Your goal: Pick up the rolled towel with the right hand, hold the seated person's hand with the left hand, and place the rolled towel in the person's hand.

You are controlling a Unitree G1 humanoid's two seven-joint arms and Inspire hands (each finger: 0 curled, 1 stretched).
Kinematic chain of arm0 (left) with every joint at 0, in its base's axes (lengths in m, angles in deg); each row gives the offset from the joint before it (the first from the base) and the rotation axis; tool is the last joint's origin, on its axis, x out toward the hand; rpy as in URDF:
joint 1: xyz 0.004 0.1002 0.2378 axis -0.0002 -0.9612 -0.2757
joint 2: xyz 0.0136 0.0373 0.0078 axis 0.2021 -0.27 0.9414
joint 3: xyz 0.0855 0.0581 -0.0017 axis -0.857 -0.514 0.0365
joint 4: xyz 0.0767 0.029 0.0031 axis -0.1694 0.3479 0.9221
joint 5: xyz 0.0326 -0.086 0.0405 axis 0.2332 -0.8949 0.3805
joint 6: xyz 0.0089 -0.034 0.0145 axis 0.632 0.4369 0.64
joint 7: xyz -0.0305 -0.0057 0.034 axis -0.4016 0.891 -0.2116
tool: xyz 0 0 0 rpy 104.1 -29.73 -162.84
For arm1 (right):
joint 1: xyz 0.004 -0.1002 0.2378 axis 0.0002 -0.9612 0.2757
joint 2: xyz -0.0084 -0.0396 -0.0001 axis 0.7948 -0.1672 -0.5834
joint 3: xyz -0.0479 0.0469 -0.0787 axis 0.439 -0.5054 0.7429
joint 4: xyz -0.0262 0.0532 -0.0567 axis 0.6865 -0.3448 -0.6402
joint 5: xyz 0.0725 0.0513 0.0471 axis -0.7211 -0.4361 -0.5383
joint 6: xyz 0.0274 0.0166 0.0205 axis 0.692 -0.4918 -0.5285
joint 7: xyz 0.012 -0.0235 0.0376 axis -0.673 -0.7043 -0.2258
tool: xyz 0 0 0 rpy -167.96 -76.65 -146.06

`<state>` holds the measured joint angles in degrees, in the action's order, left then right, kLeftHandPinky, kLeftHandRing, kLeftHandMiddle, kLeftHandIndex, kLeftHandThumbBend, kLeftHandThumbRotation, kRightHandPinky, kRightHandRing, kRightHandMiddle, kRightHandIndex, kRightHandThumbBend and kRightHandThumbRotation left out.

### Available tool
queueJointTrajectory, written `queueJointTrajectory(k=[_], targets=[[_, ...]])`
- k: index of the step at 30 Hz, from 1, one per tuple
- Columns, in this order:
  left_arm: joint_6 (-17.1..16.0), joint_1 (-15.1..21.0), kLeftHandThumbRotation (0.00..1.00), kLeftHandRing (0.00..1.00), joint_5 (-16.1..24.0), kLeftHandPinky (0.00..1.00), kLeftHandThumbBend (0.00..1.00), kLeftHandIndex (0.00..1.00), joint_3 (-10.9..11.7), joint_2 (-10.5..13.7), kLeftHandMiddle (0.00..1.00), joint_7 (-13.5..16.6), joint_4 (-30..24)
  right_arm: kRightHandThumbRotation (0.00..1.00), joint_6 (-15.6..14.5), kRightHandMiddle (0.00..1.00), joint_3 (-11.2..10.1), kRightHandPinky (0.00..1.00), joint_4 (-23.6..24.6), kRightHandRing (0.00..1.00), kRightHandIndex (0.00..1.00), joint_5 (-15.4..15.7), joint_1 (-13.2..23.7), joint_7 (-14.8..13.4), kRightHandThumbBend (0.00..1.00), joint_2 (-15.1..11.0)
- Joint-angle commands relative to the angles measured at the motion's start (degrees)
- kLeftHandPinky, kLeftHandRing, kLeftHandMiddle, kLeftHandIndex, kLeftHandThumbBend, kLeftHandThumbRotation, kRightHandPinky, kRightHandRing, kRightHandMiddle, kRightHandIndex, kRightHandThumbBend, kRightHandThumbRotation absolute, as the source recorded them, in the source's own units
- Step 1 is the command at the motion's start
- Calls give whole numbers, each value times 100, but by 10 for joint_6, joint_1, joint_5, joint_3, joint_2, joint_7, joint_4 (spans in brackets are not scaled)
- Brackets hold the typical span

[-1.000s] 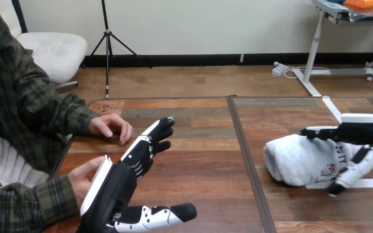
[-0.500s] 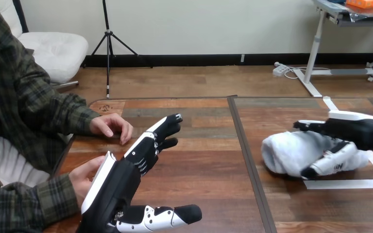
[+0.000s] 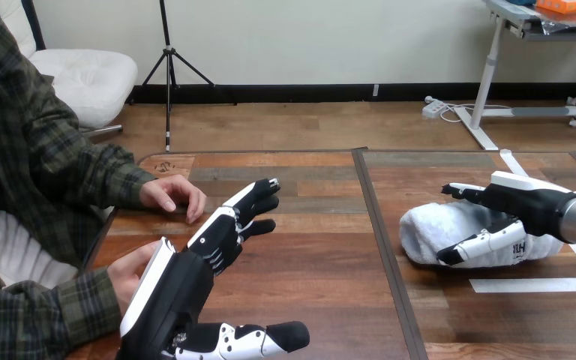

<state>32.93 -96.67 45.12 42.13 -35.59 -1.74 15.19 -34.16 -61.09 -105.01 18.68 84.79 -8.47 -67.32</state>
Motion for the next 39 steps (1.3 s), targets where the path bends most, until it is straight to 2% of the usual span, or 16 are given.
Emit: queueJointTrajectory(k=[1, 18, 27, 33, 39], targets=[[5, 8, 36, 89, -2, 82, 100, 88, 6, 5, 91, 8, -39, 55, -4, 100, 21, 100, -17, 100, 100, 18, 15, -13, 100, 38], [16, -14, 37, 86, 16, 76, 100, 86, 8, 10, 90, 20, -86, 59, 5, 97, 55, 99, -18, 100, 100, 57, 12, -71, 100, 64], [17, -34, 40, 82, 31, 71, 100, 85, 18, 14, 88, 34, -117, 60, 14, 96, 54, 97, -20, 100, 100, 54, 0, -61, 100, 72], [21, -41, 40, 81, 23, 68, 100, 84, 22, 23, 87, 32, -134, 62, 29, 97, 40, 96, -22, 100, 100, 35, -13, -32, 100, 77], [27, -47, 38, 80, 3, 67, 100, 84, 24, 29, 86, 27, -152, 62, 36, 98, 40, 97, -23, 100, 100, 30, -23, -13, 100, 80]])
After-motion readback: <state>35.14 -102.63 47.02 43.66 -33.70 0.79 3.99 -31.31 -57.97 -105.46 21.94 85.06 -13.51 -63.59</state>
